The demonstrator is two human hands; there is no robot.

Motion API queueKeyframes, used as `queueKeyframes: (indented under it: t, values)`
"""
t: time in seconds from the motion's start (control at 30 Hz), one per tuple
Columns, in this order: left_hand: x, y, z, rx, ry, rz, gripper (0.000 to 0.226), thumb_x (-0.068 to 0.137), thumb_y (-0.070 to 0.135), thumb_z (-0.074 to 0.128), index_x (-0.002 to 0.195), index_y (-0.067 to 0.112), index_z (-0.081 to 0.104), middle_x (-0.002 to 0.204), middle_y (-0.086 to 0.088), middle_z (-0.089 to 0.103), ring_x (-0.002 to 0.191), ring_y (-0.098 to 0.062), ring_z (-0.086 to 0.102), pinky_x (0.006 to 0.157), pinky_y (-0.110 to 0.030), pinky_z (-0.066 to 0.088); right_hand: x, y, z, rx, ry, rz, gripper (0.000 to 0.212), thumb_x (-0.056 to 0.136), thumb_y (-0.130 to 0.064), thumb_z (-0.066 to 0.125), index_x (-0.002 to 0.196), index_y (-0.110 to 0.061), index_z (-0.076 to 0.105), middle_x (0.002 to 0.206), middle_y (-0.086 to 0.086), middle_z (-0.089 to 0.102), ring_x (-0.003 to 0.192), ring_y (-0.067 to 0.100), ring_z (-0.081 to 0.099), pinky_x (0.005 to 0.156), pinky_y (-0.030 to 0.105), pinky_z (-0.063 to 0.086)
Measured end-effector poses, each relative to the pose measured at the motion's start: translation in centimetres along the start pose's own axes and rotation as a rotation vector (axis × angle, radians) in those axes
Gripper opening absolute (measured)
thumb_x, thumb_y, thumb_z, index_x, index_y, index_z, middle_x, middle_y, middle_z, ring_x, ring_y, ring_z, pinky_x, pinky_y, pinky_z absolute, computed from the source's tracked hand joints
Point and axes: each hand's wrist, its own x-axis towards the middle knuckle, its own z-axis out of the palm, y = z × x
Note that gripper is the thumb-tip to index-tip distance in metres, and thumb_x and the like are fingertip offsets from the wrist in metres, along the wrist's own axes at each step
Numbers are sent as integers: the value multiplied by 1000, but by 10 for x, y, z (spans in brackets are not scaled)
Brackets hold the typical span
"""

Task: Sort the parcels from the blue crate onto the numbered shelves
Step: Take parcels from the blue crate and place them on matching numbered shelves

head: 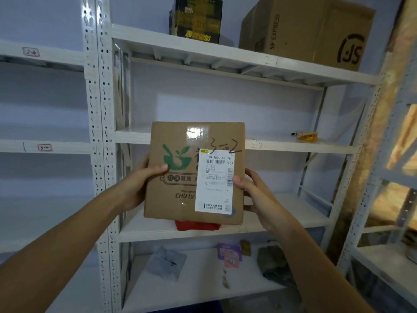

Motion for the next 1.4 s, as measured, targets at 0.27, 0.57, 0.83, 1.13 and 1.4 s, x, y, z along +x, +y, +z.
queueKeyframes:
  t: [0.27, 0.57, 0.83, 1.13, 1.4]
  values:
    - [4, -14, -2, 15, -7, -10, 119, 38, 51, 98, 143, 25, 47, 122, -8, 73, 105, -26, 73, 77, -37, 60, -4, 5, -5, -1, -16, 6, 74, 81, -50, 78, 145, -35, 42, 124, -4, 71, 108, 10, 69, 72, 27, 54]
    - [28, -36, 44, -26, -106, -9, 117, 41, 51, 97, 143, 31, 44, 126, -10, 71, 112, -32, 70, 94, -51, 55, -37, 10, -43, -1, 134, 58, 75, 74, -53, 75, 143, -39, 49, 129, -9, 70, 122, 18, 63, 108, 58, 46]
    - [46, -83, 161, -131, -343, -79, 118, 34, 53, 98, 139, 35, 46, 123, -7, 72, 103, -27, 74, 80, -44, 61, -137, 9, -127, -85, 406, 108, 51, 87, -33, 76, 135, -38, 59, 109, -10, 78, 95, 6, 76, 73, 26, 59]
    - [6, -108, 354, -254, -644, -131, 113, 38, 52, 98, 136, 27, 49, 123, -10, 71, 107, -32, 72, 90, -48, 57, -294, -16, -217, -166, 780, 158, 45, 90, -28, 74, 134, -34, 62, 118, -11, 75, 109, 11, 71, 84, 33, 57]
    - [-69, -92, 556, -290, -824, -164, 118, 29, 50, 101, 134, 29, 51, 125, -12, 69, 99, -30, 75, 78, -43, 62, -455, -47, -311, -193, 1051, 181, 56, 86, -36, 75, 137, -37, 52, 122, -5, 71, 118, 19, 65, 102, 53, 51]
